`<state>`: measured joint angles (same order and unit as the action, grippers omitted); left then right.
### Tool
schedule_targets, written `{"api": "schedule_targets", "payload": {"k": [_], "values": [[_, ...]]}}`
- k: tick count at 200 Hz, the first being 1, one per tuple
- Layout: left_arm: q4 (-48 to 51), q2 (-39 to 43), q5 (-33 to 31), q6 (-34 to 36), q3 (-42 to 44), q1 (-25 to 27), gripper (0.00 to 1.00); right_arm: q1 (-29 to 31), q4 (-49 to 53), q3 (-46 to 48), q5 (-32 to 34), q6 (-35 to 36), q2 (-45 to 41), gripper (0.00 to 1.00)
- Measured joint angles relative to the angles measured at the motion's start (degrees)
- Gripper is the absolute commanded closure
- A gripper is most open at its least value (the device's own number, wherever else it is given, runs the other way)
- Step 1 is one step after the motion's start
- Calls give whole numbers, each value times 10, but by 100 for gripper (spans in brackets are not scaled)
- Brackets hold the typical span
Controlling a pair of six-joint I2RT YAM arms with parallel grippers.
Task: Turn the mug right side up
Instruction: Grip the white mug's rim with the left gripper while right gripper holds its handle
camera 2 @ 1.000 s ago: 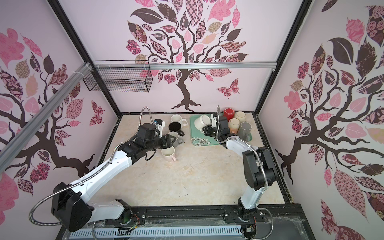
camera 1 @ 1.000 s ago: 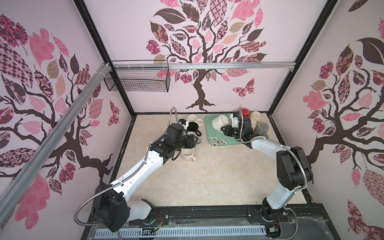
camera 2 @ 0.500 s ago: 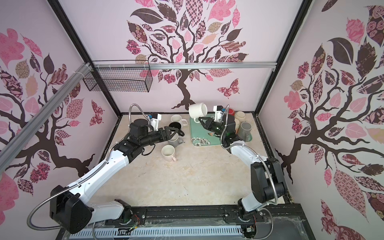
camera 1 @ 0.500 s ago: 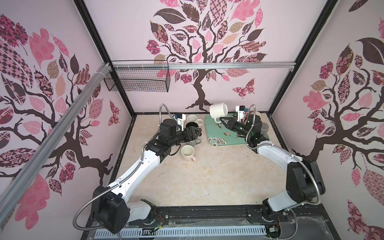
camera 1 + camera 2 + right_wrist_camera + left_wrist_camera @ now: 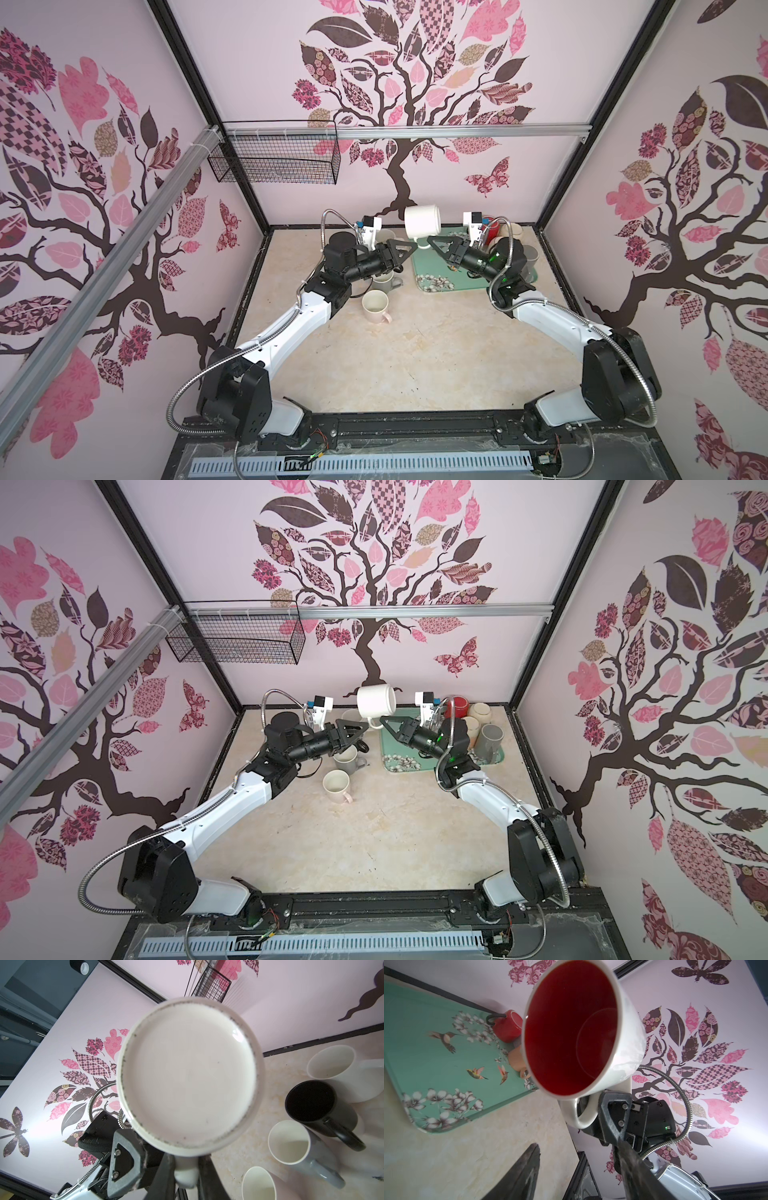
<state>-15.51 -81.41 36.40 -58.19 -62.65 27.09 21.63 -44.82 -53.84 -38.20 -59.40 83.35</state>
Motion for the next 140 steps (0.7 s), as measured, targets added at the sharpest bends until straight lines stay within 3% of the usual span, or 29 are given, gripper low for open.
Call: {"api": "schedule_targets", "payload": {"k": [37,82,140], "values": [[-26,-5,8,-23,-1,15,40,8,-10,7,-7,-24,-5,100],[-57,-30,14,-56,-1,34,53,12,-36,20,-9,-54,-13,100],[-77,-30,2,-83,0,37,58,14,-61,47,-8,-84,-25,100]]}}
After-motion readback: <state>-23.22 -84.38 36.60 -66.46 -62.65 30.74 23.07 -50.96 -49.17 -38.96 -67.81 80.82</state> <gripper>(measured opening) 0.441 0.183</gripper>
